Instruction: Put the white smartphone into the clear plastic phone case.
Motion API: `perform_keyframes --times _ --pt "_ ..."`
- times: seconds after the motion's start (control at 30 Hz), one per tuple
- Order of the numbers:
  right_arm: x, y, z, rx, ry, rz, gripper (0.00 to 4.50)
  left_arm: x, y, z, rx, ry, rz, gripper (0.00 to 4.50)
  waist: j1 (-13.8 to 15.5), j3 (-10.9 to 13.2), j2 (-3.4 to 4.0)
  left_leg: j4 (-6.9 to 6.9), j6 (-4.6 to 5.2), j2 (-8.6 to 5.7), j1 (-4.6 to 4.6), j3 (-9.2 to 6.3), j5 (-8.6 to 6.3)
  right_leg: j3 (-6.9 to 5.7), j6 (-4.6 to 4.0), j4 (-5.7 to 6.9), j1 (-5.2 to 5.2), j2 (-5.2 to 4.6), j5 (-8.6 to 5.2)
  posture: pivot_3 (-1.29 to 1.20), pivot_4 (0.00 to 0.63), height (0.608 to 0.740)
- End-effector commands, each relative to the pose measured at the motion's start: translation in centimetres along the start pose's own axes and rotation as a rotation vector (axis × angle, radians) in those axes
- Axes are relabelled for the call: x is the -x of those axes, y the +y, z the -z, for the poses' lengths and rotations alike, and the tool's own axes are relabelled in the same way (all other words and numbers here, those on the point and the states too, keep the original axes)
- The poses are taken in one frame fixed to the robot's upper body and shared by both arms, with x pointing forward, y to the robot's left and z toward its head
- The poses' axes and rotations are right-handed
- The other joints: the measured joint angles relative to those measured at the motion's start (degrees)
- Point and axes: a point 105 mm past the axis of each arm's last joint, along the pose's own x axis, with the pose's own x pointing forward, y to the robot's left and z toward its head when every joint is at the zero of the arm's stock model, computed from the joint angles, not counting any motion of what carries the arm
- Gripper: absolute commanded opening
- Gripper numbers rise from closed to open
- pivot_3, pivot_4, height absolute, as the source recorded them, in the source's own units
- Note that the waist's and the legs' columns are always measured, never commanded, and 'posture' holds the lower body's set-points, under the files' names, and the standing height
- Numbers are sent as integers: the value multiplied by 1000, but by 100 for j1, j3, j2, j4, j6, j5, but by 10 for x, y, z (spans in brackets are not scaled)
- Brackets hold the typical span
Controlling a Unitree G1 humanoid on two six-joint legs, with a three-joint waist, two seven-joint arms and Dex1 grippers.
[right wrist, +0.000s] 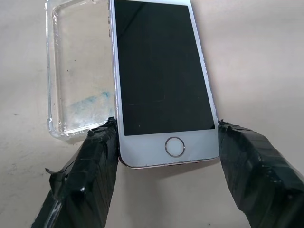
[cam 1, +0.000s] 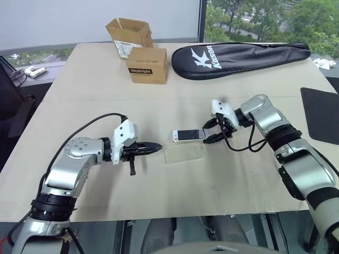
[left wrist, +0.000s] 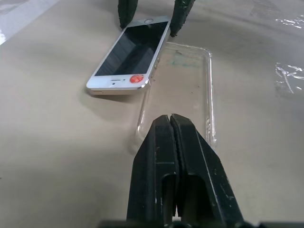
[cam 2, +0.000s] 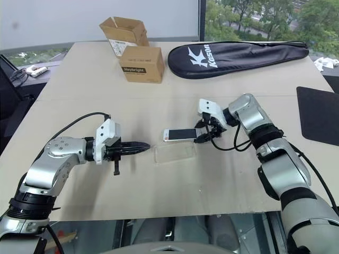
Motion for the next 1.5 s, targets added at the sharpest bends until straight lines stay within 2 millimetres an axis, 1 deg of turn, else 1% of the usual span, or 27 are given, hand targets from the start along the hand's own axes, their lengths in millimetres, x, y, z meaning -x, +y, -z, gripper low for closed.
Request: perform_keyframes --times 0.03,0.23,0.37,0.43,0.5,0.57,0.67,0.73,0.83,0.93,1.03,1.17,1.3,1.4,1.5 --pt "-4 5 -5 1 -47 -31 2749 4 -1 -11 -46 -25 -4 0 -3 0 0 0 0 0 0 0 0 0 0 1 0 0 0 0 150 740" --pt "3 6 -18 98 -73 4 2749 5 2 -12 -50 -31 -6 0 1 1 2 -1 0 0 -2 -1 0 0 -1 0 -1 0 0 0 150 740" --pt "10 6 -31 253 -79 70 2749 5 6 -18 -49 -54 -15 0 12 6 8 -1 0 -1 -7 -1 0 -1 0 -1 -4 -1 0 0 150 740" --pt "13 10 -38 324 -89 84 2749 5 7 -19 -49 -55 -15 0 18 6 8 -1 0 -1 -8 -1 0 -1 0 -1 -3 -1 0 0 150 740" --pt "17 17 -46 365 -112 88 2749 3 9 -21 -50 -57 -12 0 38 6 8 -1 0 -1 -8 -3 0 -3 0 -4 -3 -1 0 0 150 740" --pt "20 23 -49 391 -116 89 2749 1 10 -22 -52 -61 -10 0 39 7 9 -1 0 -1 -10 -4 0 -5 0 -4 -3 -1 0 0 150 740" --pt "26 34 -48 425 -98 75 2749 -5 11 -29 -56 -78 0 0 67 7 8 -1 0 -2 -13 -5 0 -6 0 -5 -3 -2 0 0 150 740" --pt "28 40 -43 432 -66 72 2749 -10 12 -33 -64 -90 10 0 85 7 8 1 0 -3 -13 -5 0 -7 0 -5 -3 -2 0 0 150 740" --pt "27 43 -34 438 -2 87 2749 -18 9 -37 -69 -102 32 0 100 7 8 1 0 -3 -12 -5 0 -7 1 -5 -2 -2 0 0 150 740" --pt "27 42 -24 467 71 124 2749 -29 3 -39 -72 -109 64 0 109 7 8 1 0 -3 -12 -3 0 -6 1 -5 -3 -1 0 0 150 740" --pt "22 45 -22 472 92 147 2749 -41 -6 -34 -83 -84 98 0 115 8 8 1 0 -4 -12 -2 0 -6 1 -6 -3 -1 0 0 150 740" --pt "17 51 -20 472 102 147 2749 -48 -10 -25 -99 -32 113 0 128 8 7 1 0 -3 -12 -4 0 -6 0 -5 -3 1 0 0 150 740" --pt "15 54 -19 481 114 144 2749 -51 -9 -21 -109 -14 106 0 151 8 7 3 0 -3 -12 -4 0 -6 0 -6 -2 1 -1 0 150 740" --pt "13 54 -21 472 116 159 2749 -52 -8 -15 -114 10 86 0 158 8 7 3 0 -3 -12 -4 0 -6 0 -7 -2 1 -1 0 150 740" --pt "12 55 -18 462 127 161 2749 -57 -6 -11 -113 15 52 0 160 8 7 3 0 -3 -13 -3 0 -5 0 -8 -2 1 -1 0 150 740"
